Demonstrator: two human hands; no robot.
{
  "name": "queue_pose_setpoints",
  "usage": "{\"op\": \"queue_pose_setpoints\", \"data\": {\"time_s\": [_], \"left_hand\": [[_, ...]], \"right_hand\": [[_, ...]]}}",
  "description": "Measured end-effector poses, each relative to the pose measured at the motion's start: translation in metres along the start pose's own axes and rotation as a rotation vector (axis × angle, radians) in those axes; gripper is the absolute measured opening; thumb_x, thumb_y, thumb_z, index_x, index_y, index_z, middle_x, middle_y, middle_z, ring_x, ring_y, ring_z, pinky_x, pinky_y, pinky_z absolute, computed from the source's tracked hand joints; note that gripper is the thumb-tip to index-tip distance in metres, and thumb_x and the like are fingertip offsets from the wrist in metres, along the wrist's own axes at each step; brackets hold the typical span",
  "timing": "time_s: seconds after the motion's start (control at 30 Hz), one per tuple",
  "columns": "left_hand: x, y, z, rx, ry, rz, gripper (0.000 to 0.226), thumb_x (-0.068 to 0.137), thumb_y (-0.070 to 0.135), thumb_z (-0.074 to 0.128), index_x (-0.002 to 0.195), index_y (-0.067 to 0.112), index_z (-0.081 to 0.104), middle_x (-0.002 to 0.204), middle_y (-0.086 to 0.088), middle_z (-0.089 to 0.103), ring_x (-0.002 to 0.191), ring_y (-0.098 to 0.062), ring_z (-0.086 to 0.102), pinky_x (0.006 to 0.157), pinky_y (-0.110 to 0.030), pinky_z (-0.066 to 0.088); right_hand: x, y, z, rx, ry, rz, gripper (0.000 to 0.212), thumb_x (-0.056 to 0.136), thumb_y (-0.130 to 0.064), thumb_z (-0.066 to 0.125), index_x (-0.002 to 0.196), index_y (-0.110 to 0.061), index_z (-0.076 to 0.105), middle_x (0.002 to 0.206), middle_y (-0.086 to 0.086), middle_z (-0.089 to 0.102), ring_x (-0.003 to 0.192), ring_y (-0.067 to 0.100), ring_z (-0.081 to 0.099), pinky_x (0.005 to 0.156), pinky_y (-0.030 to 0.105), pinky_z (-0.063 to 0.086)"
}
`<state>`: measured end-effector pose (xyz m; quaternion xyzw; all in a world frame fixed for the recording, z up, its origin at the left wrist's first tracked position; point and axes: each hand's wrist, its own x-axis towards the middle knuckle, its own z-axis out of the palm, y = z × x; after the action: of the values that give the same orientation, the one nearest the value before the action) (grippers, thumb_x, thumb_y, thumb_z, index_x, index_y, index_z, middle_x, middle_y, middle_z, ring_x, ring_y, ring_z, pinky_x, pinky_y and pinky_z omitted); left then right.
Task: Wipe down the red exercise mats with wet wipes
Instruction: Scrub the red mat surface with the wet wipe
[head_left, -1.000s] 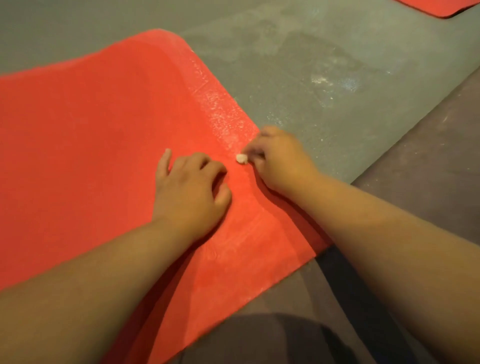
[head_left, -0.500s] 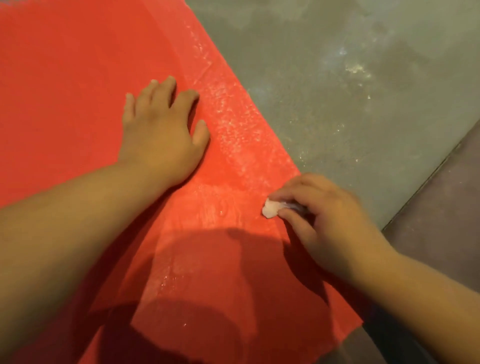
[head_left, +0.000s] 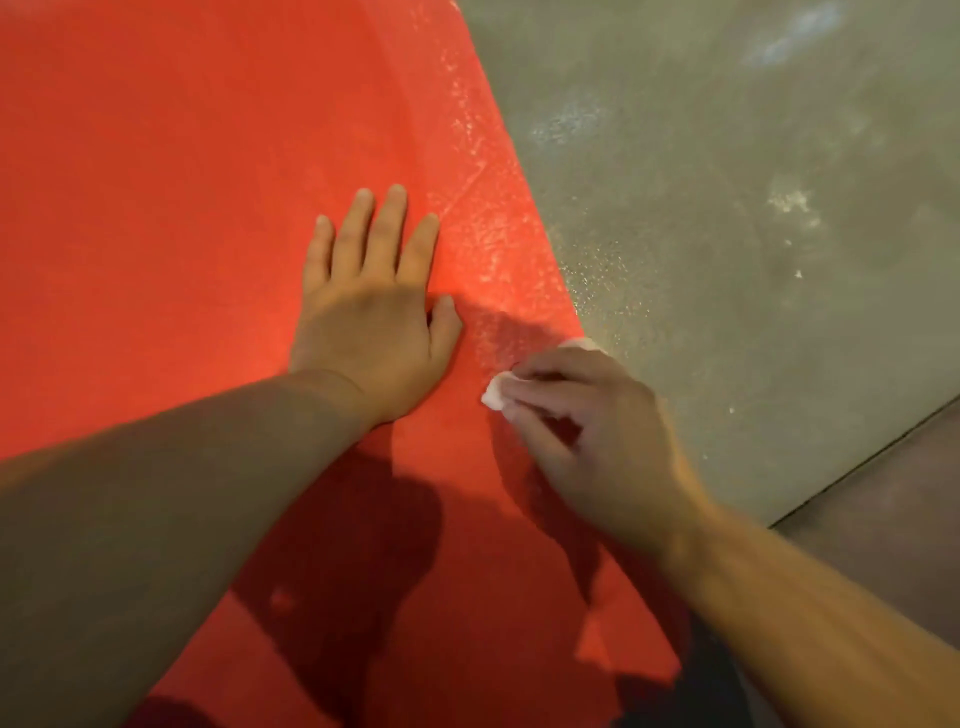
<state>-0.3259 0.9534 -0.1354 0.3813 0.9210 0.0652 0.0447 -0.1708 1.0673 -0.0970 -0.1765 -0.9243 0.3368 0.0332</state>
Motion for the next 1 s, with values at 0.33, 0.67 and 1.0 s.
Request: {"op": "queue_pose_setpoints", "data": {"time_s": [0.33, 0.67, 1.0], "left_hand": [[0.003, 0.001, -0.008, 0.018, -0.024, 0.004, 0.066, 0.084, 0.04, 0.04, 0.141, 0.008, 0.043, 0.152, -0.019, 0.031, 0.141, -0.038, 0.026, 0.114, -0.055, 0.017], [0.002, 0.001, -0.006, 0.021, -0.042, 0.001, 0.066, 0.084, 0.04, 0.042, 0.142, 0.009, 0.04, 0.154, -0.017, 0.027, 0.143, -0.035, 0.022, 0.115, -0.055, 0.014], [0.005, 0.0, -0.008, 0.001, -0.055, 0.0, 0.062, 0.085, 0.035, 0.041, 0.142, 0.011, 0.042, 0.154, -0.015, 0.028, 0.142, -0.033, 0.022, 0.115, -0.053, 0.015]], "right_hand": [[0.091, 0.007, -0.006, -0.092, -0.125, -0.11, 0.017, 0.084, -0.006, 0.061, 0.098, -0.01, 0.07, 0.096, 0.008, 0.064, 0.094, 0.028, 0.059, 0.086, 0.037, 0.046], [0.085, 0.007, -0.009, -0.053, -0.218, -0.162, 0.014, 0.087, -0.011, 0.059, 0.094, -0.013, 0.071, 0.091, 0.008, 0.063, 0.089, 0.029, 0.06, 0.08, 0.04, 0.05], [0.023, 0.007, -0.013, 0.012, -0.177, -0.104, 0.015, 0.09, -0.012, 0.06, 0.093, -0.018, 0.073, 0.091, 0.0, 0.061, 0.087, 0.014, 0.058, 0.079, 0.024, 0.046]]}}
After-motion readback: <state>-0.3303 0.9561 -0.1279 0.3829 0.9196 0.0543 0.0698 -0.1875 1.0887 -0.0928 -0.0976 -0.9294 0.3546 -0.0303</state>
